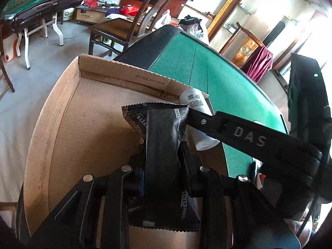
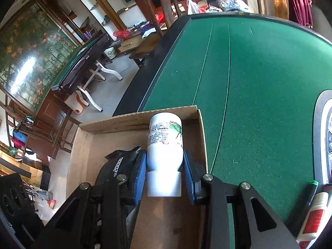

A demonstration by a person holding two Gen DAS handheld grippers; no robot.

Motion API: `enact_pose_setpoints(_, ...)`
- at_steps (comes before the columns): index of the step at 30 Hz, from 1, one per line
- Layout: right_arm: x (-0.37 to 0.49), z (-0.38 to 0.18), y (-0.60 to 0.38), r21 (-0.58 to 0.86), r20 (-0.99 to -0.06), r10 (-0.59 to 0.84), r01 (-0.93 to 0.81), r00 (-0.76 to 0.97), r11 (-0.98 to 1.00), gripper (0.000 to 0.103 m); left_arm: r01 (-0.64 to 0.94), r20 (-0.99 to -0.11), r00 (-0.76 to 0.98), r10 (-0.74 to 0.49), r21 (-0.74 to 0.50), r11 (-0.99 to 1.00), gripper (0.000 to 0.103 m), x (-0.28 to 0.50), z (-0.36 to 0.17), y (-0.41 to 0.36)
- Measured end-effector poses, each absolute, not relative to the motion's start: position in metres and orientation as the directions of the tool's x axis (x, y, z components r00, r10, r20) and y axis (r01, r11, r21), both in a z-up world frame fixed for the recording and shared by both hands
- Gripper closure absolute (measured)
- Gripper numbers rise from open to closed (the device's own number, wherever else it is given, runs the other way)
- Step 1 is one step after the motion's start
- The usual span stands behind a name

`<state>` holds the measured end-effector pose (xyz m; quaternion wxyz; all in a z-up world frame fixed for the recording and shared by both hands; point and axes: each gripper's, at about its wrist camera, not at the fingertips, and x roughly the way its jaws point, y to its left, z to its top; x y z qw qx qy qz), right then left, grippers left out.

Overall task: Organize objects
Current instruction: 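Lower and release the pouch from the left tool while the right tool releases the bottle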

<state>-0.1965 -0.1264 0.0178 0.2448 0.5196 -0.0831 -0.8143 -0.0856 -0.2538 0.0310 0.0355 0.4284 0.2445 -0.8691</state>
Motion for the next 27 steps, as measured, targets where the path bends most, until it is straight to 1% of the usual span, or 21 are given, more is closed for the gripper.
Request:
enact_pose_setpoints(8, -0.198, 0.007, -0.124, 0.394, -0.807, -0.485, 0.304, -0.337, -0.867, 0.069, 0.273, -0.761, -0.631, 0.151, -0.400, -0.875, 0.075, -0.087, 0.031, -0.253)
enact_pose_setpoints(15, -0.198, 0.006, -0.123, 0.403, -0.807, -0.493, 0.306, -0.325, -0.862, 0.068, 0.282, -0.763, -0.628, 0.155, -0.409, -0.868, 0.072, -0.087, 0.030, -0.254)
enact_pose_setpoints(17, -0.198, 0.007, -0.122, 0.407, -0.809, -0.495, 0.305, -0.318, -0.861, 0.068, 0.287, -0.767, -0.623, 0.156, -0.409, -0.866, 0.067, -0.088, 0.029, -0.255)
enact_pose_setpoints(21, -0.196, 0.012, -0.120, 0.408, -0.806, -0.499, 0.312, -0.319, -0.858, 0.068, 0.290, -0.761, -0.626, 0.171, -0.430, -0.855, 0.062, -0.088, 0.030, -0.259)
enact_pose_setpoints(23, -0.194, 0.016, -0.117, 0.412, -0.800, -0.505, 0.314, -0.325, -0.855, 0.068, 0.294, -0.760, -0.625, 0.178, -0.441, -0.848, 0.054, -0.088, 0.029, -0.261)
enact_pose_setpoints(27, -0.189, 0.024, -0.114, 0.418, -0.789, -0.515, 0.322, -0.334, -0.849, 0.068, 0.293, -0.746, -0.639, 0.186, -0.459, -0.839, 0.053, -0.085, 0.032, -0.264)
